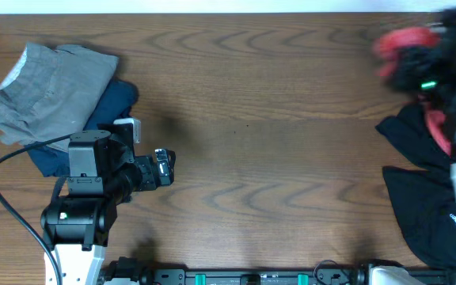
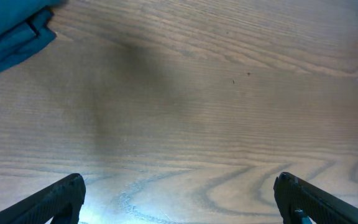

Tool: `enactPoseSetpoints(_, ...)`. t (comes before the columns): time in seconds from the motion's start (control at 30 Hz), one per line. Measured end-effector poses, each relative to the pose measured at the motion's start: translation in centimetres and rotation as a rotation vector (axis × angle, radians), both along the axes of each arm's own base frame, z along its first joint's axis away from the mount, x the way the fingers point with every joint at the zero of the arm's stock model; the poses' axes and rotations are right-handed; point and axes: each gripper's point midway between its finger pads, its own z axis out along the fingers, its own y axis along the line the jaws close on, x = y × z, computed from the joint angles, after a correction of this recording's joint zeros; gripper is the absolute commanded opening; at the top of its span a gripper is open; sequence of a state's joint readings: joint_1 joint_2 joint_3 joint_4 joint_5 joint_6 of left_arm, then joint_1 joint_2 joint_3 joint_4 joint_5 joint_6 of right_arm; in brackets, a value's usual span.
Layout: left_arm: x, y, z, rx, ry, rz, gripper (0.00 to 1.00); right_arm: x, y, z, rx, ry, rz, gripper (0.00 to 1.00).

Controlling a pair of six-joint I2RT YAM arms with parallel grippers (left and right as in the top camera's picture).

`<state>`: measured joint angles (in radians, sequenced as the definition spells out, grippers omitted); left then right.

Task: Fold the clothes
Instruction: 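Lift the coral shirt with the right gripper and pass it toward the left gripper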

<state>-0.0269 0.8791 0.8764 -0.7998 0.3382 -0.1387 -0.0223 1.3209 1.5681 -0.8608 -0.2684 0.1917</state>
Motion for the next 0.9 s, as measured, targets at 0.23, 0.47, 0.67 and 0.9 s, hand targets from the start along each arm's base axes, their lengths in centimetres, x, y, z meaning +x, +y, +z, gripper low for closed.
enactPoseSetpoints(0.23,0.0,0.0,0.0,0.0,0.001,0.0,0.98,-2.9,14.7,-7.7,-0.063,0.191,0.476,0.01)
enactPoseSetpoints(0.47,0.0,0.0,0.0,0.0,0.001,0.0,0.98,-4.1,22.7,-10.1,-0.097,0.158,0.692,0.01)
enactPoseSetpoints(0.67,0.0,0.0,0.0,0.0,0.002,0.0,0.98,-4.0,25.6,-8.1,-0.088,0.026,0.766,0.01)
enactPoseSetpoints(0.9,0.7,0.0,0.6,-0.001,-0.038,0.0,0.98,-3.9,25.4,-8.4,-0.116,0.033,0.741,0.99)
